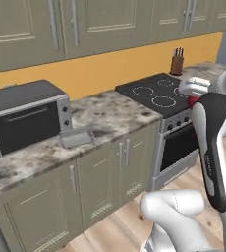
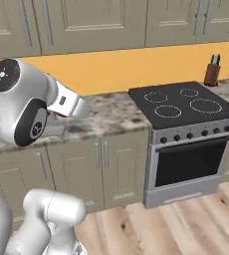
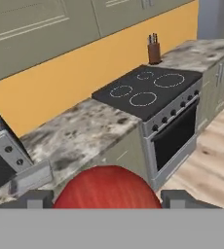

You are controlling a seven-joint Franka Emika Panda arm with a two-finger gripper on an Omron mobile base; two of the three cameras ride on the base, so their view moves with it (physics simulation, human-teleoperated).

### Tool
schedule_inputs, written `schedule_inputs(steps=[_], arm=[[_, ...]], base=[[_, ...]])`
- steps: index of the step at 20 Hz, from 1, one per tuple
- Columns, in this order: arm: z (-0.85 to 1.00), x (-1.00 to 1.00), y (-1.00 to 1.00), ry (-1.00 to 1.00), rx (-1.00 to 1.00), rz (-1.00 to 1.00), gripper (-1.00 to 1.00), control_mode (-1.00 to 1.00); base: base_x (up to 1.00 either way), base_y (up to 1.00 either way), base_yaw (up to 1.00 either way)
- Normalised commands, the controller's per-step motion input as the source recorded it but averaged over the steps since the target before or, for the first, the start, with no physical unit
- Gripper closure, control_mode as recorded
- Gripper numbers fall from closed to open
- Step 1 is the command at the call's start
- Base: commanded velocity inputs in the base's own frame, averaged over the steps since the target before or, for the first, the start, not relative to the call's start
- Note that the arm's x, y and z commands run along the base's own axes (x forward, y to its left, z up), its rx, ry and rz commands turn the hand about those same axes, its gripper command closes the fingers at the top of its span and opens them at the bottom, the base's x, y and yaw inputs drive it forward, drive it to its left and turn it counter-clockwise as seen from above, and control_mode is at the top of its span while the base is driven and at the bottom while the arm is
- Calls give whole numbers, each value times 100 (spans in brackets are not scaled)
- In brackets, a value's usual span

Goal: Take the onion and onion out of the freezer and place them in the tupperware container on the counter. Then put the tupperware containing the vegetables back in the freezer.

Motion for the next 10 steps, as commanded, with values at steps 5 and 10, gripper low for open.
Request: schedule_inputs(steps=[5, 10], arm=[[0, 0, 0, 0, 0, 0, 100, 100], [0, 0, 0, 0, 0, 0, 100, 100]], base=[[76, -1, 71], [16, -2, 70]])
